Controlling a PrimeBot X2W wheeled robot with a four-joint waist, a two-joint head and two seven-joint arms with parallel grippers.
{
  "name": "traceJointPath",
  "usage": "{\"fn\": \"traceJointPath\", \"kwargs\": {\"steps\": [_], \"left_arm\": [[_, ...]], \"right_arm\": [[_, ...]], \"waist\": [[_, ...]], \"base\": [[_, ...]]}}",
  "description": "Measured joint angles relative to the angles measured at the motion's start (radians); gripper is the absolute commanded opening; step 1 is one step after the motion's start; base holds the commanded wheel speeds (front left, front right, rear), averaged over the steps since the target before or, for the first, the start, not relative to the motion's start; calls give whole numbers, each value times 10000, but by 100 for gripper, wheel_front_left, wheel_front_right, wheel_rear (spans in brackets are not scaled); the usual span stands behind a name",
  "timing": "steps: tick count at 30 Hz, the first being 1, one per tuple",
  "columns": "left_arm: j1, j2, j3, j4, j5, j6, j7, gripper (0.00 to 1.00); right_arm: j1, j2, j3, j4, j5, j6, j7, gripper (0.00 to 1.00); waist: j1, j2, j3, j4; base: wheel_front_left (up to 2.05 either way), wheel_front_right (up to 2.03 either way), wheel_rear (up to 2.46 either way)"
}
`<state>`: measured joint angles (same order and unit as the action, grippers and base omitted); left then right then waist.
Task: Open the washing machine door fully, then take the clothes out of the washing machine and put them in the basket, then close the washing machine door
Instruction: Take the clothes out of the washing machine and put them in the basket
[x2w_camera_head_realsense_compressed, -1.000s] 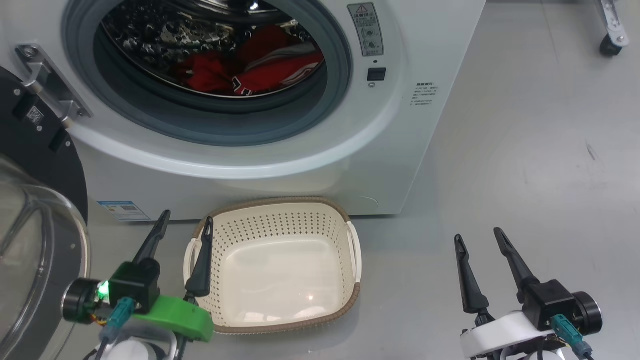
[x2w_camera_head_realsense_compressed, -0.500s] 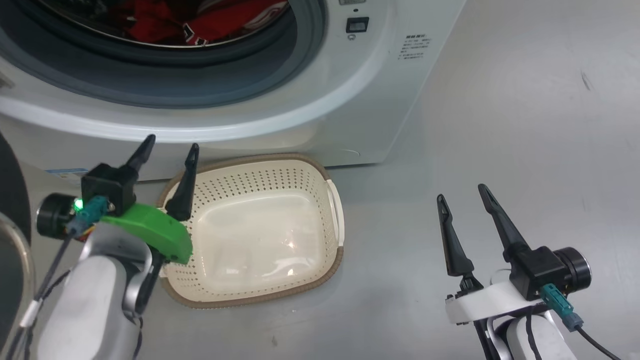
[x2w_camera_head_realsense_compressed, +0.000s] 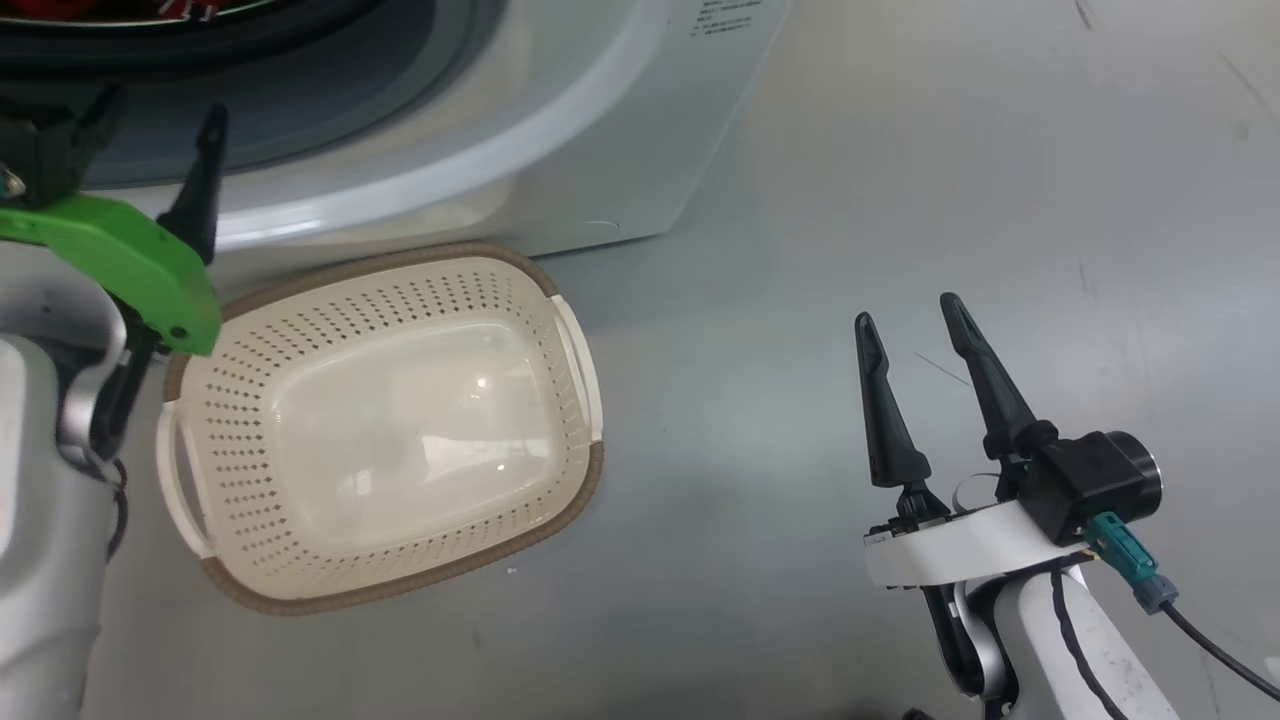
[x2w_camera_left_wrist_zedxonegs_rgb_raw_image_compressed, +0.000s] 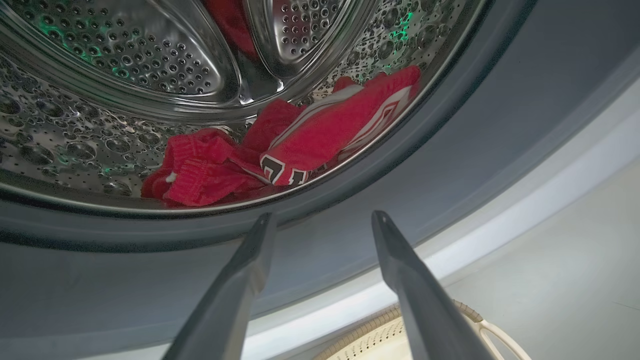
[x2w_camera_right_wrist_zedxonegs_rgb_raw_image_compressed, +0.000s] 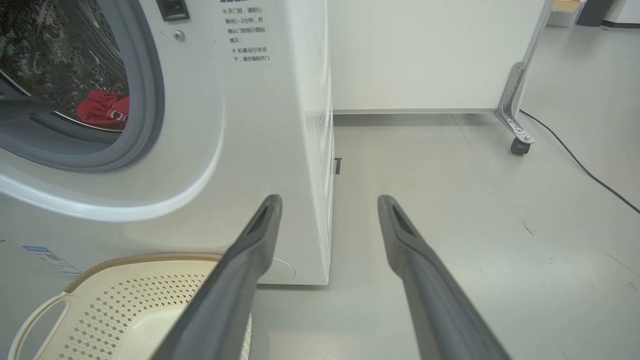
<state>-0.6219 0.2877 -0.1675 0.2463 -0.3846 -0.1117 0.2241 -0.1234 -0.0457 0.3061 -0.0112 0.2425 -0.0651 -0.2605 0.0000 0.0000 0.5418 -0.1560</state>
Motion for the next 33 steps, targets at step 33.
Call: {"fn": "traceJointPath", "kwargs": {"steps": [33], "left_arm": [[-4215,2372,-257,1657,-1628,-140,4196,91]], "right_arm": [[-1315,10,894,-209,1375,-522,0,100]], "waist": [[0,0,1966,-2052]], "base": [[0,0,0]]}}
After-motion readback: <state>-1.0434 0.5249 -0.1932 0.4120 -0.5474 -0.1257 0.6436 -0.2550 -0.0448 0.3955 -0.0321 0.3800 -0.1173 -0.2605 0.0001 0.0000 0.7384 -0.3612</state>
